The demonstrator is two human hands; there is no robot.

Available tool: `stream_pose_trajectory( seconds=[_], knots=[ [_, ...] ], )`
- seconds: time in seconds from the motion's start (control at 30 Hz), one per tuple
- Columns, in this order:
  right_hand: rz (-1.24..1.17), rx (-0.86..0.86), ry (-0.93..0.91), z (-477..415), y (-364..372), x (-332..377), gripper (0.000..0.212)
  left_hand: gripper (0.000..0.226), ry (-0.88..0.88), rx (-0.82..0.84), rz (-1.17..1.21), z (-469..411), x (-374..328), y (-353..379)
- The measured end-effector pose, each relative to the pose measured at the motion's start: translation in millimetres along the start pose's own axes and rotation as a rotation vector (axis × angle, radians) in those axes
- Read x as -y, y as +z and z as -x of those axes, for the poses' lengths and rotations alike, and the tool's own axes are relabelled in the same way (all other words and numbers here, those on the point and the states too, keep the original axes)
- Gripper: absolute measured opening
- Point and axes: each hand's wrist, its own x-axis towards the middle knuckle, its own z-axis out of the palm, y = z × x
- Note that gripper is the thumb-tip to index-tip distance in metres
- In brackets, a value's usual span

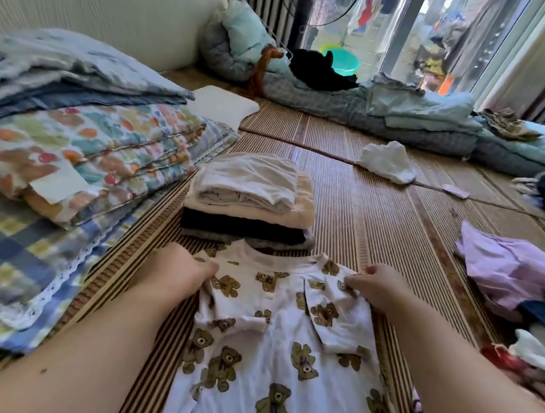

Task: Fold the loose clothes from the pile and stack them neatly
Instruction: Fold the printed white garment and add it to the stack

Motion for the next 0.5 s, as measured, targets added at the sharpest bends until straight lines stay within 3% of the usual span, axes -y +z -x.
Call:
stream_pose_trajectory(
  seconds=[0.07,0.17,0.27,0.37,0.5],
  knots=[
    [-0.011,0.027,0.003,-9.6,7.0,0.1,0.059,0.043,0.041,0.032,0.015,-4.7,0.0,4.6],
    [0.032,0.081,0.016,-16.6,11.5,5.0,0.03,0.032,0.105,0.052,0.02,-8.3,-5.9,10.4],
    [0.032,0.124,0.016,-18.9,5.3,10.6,0.019,0.014,0.105,0.047,0.309,-13.1,-9.4,11.3],
    [-0.168,0.162,-0.046,-17.6,-9.8,11.4,0.017,0.018,0.043,0.131,0.679,-17.7,-9.5,6.2],
    [-0.288,0.26,-0.122,-5.2,-35.3,17.1,0.017,0.023,0.15,0.138,0.767,-17.6,-11.8,-2.8]
  ],
)
